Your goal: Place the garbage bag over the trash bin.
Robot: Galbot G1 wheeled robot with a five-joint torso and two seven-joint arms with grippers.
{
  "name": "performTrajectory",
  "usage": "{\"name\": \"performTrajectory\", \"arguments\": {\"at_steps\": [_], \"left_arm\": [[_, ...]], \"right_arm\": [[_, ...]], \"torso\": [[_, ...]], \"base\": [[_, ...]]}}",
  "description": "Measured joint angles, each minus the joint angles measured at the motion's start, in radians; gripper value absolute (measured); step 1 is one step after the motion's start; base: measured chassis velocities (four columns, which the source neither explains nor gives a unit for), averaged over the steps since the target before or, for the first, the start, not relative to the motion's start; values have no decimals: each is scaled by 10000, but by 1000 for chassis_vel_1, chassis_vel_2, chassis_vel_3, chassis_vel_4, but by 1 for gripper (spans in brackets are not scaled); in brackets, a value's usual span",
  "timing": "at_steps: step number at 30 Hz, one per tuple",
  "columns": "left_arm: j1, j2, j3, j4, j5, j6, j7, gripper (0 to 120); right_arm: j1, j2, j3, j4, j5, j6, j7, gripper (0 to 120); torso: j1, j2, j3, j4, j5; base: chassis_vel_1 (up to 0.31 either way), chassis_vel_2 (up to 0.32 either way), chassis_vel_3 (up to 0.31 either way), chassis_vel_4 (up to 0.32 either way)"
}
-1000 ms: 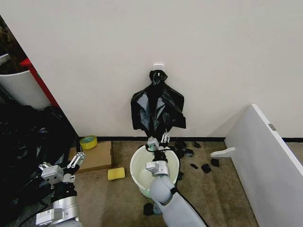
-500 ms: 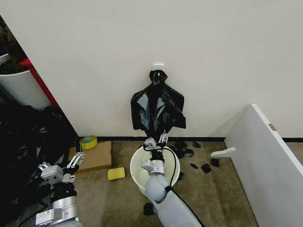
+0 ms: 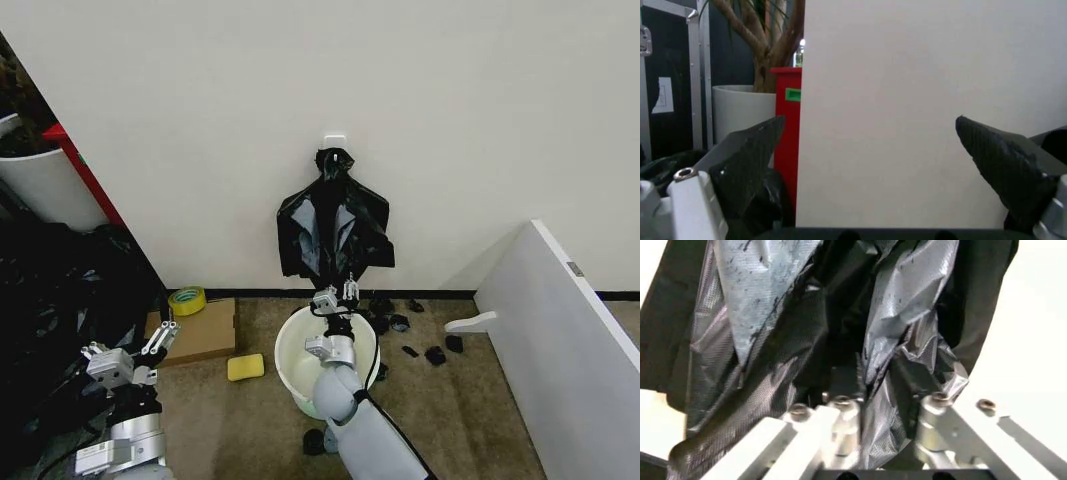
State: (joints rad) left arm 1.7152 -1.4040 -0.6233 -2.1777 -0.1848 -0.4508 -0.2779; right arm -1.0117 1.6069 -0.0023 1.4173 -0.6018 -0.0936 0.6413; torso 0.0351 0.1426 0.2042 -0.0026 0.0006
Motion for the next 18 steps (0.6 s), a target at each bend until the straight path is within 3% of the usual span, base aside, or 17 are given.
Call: {"name": "performTrajectory", "arguments": {"at_steps": [4,10,18], "left_arm": [[-46,77,18,58,-25,6,9,100],[-292,465,67,163,-269,131,221,100],[-1413,2220,370,971,-2158,-46,2299,100]], "right_arm": [[-7,-111,72,130,482,286,-109,0],[-244,-554,94,1010,1706,1065,-512,0],[-714,-1272,-261,2679,5181,2233,-1487,0]], "torso": [[0,0,0,0,0],[0,0,0,0,-2],[0,0,0,2,-1]], "base": [[0,0,0,0],[0,0,0,0],[0,0,0,0]]}}
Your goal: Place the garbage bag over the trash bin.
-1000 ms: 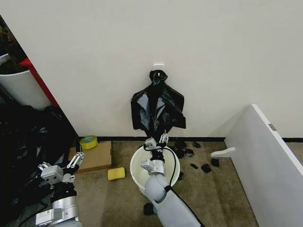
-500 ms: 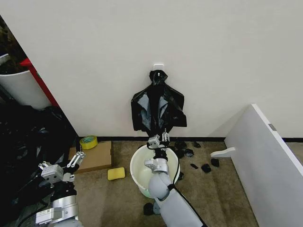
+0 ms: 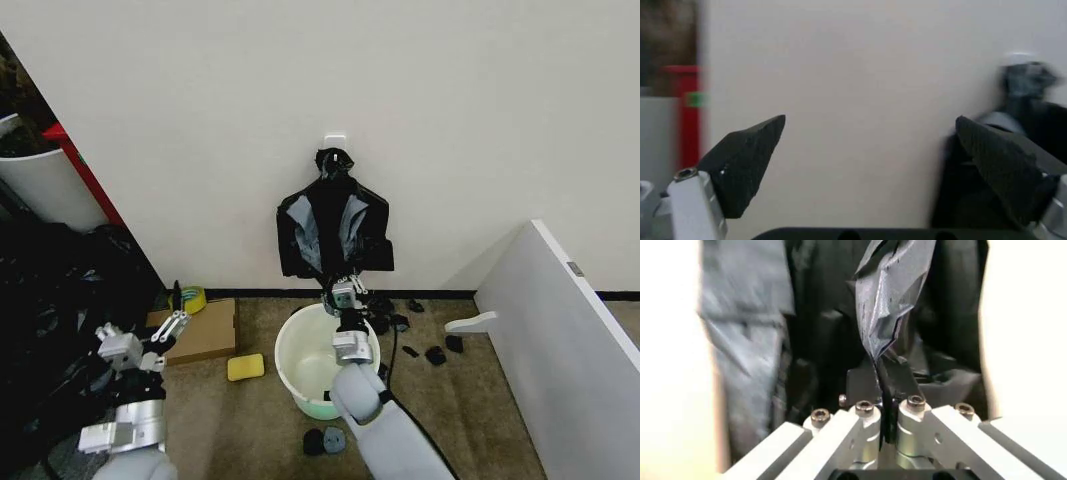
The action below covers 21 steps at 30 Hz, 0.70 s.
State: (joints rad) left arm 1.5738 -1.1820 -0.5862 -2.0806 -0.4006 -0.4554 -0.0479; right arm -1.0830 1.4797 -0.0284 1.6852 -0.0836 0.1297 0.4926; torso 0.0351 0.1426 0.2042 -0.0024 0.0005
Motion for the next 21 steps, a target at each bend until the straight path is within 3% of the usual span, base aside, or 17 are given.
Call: {"name": "performTrajectory", "arguments": {"at_steps": [3,6,8,13,21], "left_arm": [[-962,1045,246,826,-387,-247,1111,100],[-1993,1833,777,1556,-851,-173,1871,100],[-1993,1833,777,1556,-851,-173,1871,100],[-3883,2425,2035,3107,-1504,536,2875,100],[-5754,2260,3574,4278,-2560,1748,3117,100]], "right_arm": [[-74,-72,-202,397,1372,415,-501,0],[-76,-59,-224,435,1716,910,-1044,0],[-76,-59,-224,435,1716,910,-1044,0],[3,62,-330,299,1837,1621,-1951,0],[66,203,-301,113,1848,1963,-2410,0]], "torso": [[0,0,0,-4,-2],[0,-1,1,-3,-1],[0,-1,1,-3,-1],[0,-1,1,0,-1],[1,-1,1,-1,-1]], "base": [[0,0,0,0],[0,0,0,0],[0,0,0,0],[0,0,0,0],[0,0,0,0]]}}
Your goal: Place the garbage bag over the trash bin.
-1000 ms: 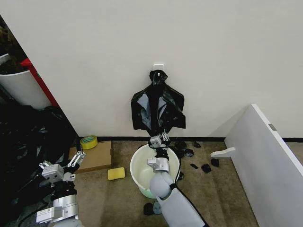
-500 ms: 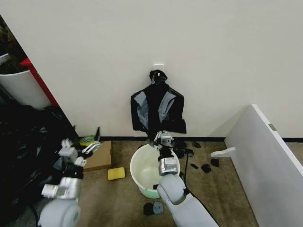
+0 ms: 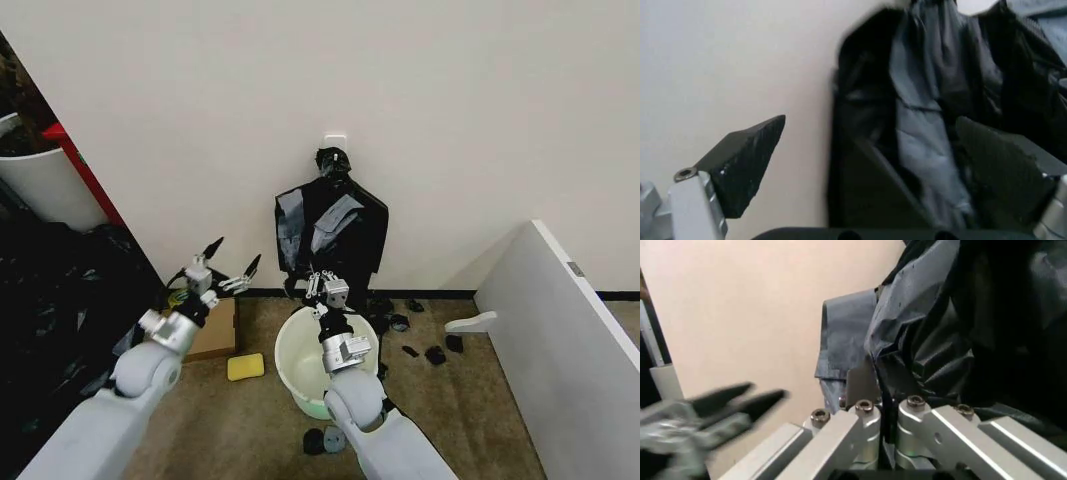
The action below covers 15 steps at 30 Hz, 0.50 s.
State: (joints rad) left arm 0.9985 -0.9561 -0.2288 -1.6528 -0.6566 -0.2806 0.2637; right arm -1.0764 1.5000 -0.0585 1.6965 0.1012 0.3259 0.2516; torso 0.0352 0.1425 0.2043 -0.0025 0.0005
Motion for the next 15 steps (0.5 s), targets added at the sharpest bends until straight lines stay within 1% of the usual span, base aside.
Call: {"name": "performTrajectory", "arguments": {"at_steps": [4,8,13,15], "left_arm": [[-390,-221,541,165,-376,384,2,100],[-849,-434,1288,646,-232,571,-40,100],[-1136,-578,1535,911,-162,618,-113,100],[-1175,-589,1587,926,-137,623,-75,95]], "right_arm": [[12,35,24,-15,-15,21,-58,0],[4,94,50,-34,-127,94,-158,0],[-38,95,83,24,-187,109,-189,0],[-46,86,100,32,-212,109,-199,0]], "torso": [[0,0,-1,-2,2],[0,0,-1,0,1],[0,0,-1,-2,2],[0,0,-1,0,1]], "base": [[0,0,0,0],[0,0,0,0],[0,0,0,0],[0,0,0,0]]}}
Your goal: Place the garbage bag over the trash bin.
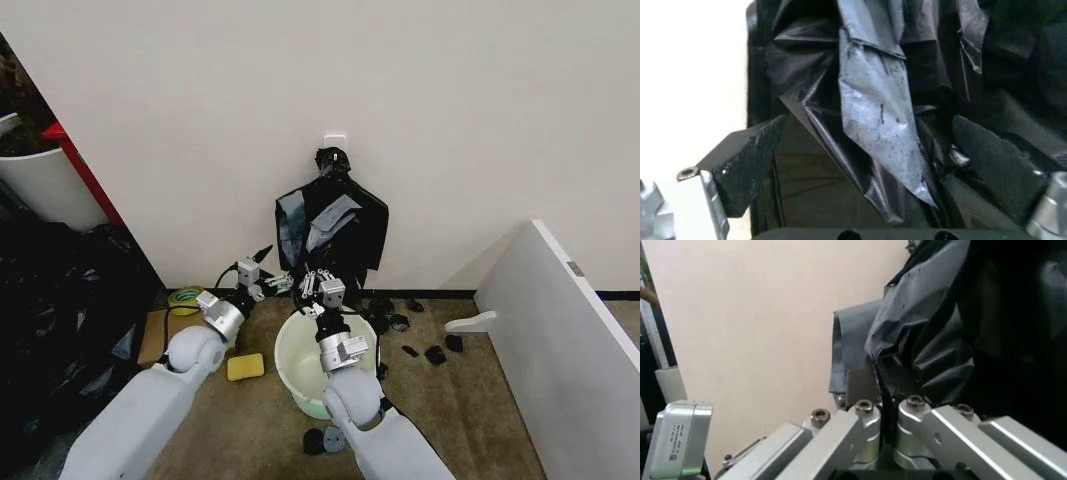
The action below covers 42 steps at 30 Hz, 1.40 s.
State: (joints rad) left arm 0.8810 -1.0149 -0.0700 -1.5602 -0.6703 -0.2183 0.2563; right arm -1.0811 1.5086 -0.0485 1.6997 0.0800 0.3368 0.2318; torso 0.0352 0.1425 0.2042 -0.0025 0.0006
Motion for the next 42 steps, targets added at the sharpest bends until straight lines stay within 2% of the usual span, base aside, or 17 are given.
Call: {"name": "performTrajectory", "arguments": {"at_steps": [2,8,10,16,18,24,27,34,37,39,40,42], "left_arm": [[-10,0,6,0,12,0,27,92],[-140,-22,7,115,15,-56,353,67],[-156,-36,5,130,-3,-65,421,64],[-83,-137,-61,153,-33,-83,708,37],[-45,-154,-79,151,-33,-83,730,34],[159,-176,-308,75,-9,-80,748,9],[232,-173,-425,1,-7,-78,747,1],[1020,126,-1395,-858,-8,-77,737,0],[1932,407,-2044,-1569,82,-157,750,0],[2723,542,-2509,-2086,280,-310,751,0],[2723,542,-2509,-2086,280,-310,751,0],[3351,581,-2786,-2504,426,-442,732,0]], "right_arm": [[-2,-5,11,2,-10,0,-2,0],[-35,-49,47,35,-41,7,-30,0],[-42,-53,50,44,-43,11,-35,0],[-131,-96,79,144,-54,23,-43,0],[-147,-115,88,175,-54,23,-44,0],[-287,-233,97,427,26,24,-52,0],[-363,-261,85,543,87,24,-53,0],[-905,-741,27,1317,571,-20,26,0],[-1453,-1458,-44,2017,1082,-172,233,0],[-1881,-2084,-125,2498,1315,-245,388,0],[-1881,-2084,-125,2498,1315,-245,388,0],[-2294,-2726,-221,2896,1357,-286,557,0]], "torso": [[0,0,0,0,0],[-1,0,0,0,0],[-1,0,0,0,0],[-1,0,0,0,1],[-1,0,0,-1,-2],[-1,0,-1,-1,-2],[-1,0,-1,-1,-1],[-1,1,-1,-1,-1],[-1,2,-2,-1,6],[-1,2,-2,-2,-5],[-1,2,-2,-2,-5],[-1,2,-3,2,6]], "base": [[0,0,0,0],[0,0,0,0],[0,0,0,0],[0,0,0,0],[0,0,0,0],[0,0,0,0],[0,0,0,0],[0,0,0,0],[0,0,0,0],[0,0,0,0],[0,0,0,0],[0,0,0,0]]}}
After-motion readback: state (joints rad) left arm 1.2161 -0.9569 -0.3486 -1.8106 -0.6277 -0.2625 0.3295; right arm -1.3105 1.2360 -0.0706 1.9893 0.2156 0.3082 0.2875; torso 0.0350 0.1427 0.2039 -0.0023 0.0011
